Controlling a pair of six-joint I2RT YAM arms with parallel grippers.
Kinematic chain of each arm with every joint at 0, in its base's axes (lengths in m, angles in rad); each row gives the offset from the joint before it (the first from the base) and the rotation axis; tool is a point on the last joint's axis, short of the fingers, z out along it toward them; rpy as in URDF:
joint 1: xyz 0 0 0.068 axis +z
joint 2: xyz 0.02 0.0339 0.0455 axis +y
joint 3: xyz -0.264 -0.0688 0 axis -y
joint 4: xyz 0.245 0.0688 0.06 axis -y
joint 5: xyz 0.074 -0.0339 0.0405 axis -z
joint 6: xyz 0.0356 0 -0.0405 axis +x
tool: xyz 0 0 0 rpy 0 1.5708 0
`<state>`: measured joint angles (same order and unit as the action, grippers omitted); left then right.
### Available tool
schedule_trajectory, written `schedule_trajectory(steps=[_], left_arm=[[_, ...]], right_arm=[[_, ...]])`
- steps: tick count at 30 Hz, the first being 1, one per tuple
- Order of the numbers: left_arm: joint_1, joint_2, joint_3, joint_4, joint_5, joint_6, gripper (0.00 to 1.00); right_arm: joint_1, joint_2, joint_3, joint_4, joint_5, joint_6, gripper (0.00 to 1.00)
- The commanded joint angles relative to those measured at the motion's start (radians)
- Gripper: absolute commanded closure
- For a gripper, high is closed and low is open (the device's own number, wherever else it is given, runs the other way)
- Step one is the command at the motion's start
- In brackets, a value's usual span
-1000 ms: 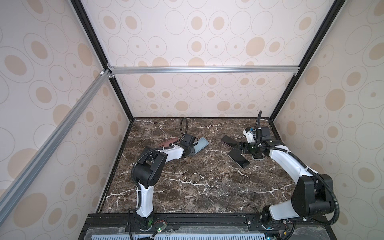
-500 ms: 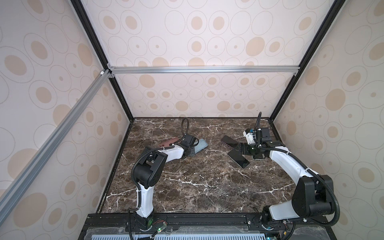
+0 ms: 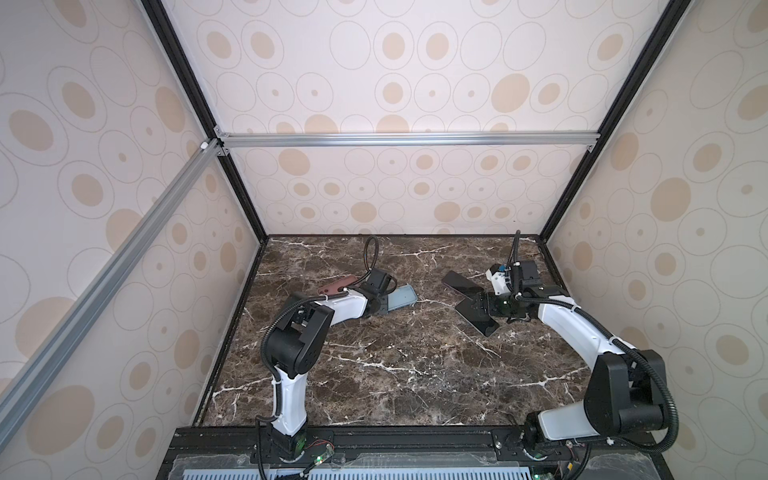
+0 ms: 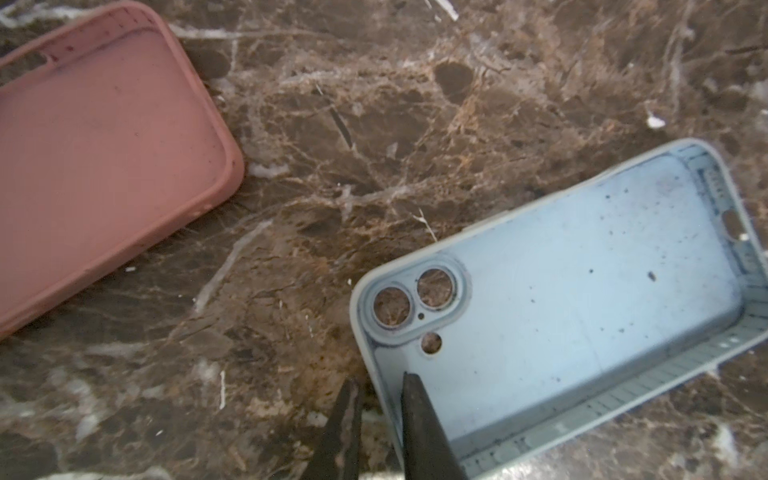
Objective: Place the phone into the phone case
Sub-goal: 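Grasp the empty light-blue case with left gripper while right hovers over black phone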
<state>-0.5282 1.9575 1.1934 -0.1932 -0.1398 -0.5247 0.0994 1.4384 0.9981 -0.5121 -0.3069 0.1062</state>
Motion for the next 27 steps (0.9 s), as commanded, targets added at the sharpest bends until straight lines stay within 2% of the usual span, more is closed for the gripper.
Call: schedule_trajectory(steps=[1,7,10,16,27], left_arm=[[-0.001,-0.009,0.001,-0.087,0.008,0.034,0.81],[-0.001,-0.016,-0.010,-0.092,0.014,0.039,0.88],[-0.001,-0.041,-0.032,-0.091,0.010,0.053,0.89],[-0.002,-0.102,-0.094,-0.106,0.027,0.075,0.96],[-0.008,-0.320,-0.297,-0.102,0.042,0.016,0.99]], right_arm=[[0.002,-0.032,-0.016,-0.026,0.017,-0.004,0.20],[0.004,-0.032,-0.028,-0.041,0.067,-0.015,0.17],[0.003,-0.021,-0.027,-0.049,0.060,-0.019,0.12],[0.009,0.020,-0.003,-0.077,0.052,-0.024,0.11],[0.019,0.073,0.023,-0.115,0.089,-0.052,0.10]])
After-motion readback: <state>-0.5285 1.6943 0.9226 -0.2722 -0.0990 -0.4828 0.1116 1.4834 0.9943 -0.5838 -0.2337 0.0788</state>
